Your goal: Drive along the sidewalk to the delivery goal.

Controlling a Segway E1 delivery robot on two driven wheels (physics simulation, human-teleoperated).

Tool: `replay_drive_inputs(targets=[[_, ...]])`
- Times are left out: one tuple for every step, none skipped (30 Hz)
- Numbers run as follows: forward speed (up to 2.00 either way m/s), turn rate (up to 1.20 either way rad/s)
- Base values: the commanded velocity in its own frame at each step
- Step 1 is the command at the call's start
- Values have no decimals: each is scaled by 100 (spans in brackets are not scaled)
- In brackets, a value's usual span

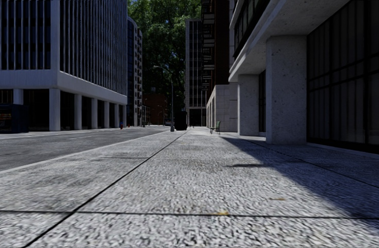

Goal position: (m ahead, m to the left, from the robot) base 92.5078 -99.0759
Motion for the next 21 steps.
replay_drive_inputs(targets=[[200,0],[200,-8],[200,-28],[200,-30],[200,-28],[200,-8],[200,-8],[200,0],[200,0],[200,0],[200,0],[200,0],[200,0],[200,0],[200,0],[200,0],[200,0],[200,0],[200,0],[200,0],[200,0]])
